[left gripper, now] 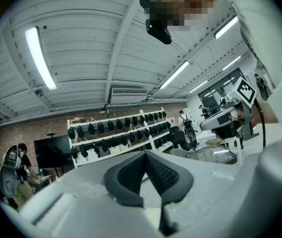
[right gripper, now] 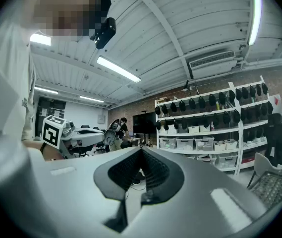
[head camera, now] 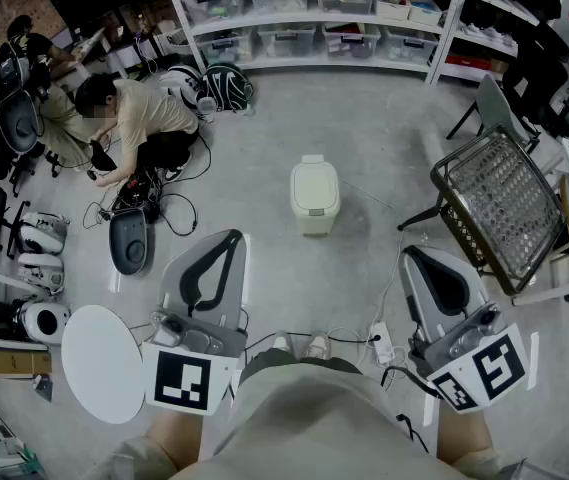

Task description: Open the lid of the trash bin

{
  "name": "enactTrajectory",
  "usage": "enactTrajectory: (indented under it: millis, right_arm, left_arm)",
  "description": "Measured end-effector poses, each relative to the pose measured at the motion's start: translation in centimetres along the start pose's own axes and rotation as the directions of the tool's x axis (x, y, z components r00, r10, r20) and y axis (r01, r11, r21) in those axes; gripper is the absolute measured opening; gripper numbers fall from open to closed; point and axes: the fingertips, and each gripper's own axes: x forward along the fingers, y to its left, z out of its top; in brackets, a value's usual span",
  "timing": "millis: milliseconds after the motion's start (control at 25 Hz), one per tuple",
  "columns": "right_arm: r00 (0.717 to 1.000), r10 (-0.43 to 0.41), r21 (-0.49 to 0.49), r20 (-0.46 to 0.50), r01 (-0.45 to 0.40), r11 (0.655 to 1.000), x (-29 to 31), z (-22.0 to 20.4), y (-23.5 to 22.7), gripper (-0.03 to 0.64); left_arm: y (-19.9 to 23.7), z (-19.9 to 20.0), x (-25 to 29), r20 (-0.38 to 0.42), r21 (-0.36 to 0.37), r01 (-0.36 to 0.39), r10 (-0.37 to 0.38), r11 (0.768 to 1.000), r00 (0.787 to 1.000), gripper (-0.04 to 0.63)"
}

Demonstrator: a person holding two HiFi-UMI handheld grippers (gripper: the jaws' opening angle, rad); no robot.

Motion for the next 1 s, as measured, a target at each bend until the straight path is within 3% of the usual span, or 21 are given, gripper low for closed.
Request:
enactTrajectory:
  millis: [1000]
  right_arm:
    - [1.0, 0.021, 0.066, 0.019, -0.023, 0.998, 0.4, -0.7, -1.8, 0.003]
  left_arm:
    - [-1.4, 0.1, 1.3, -0.018, 0.035, 0.004, -0.003, 0.999, 1.0, 0.002]
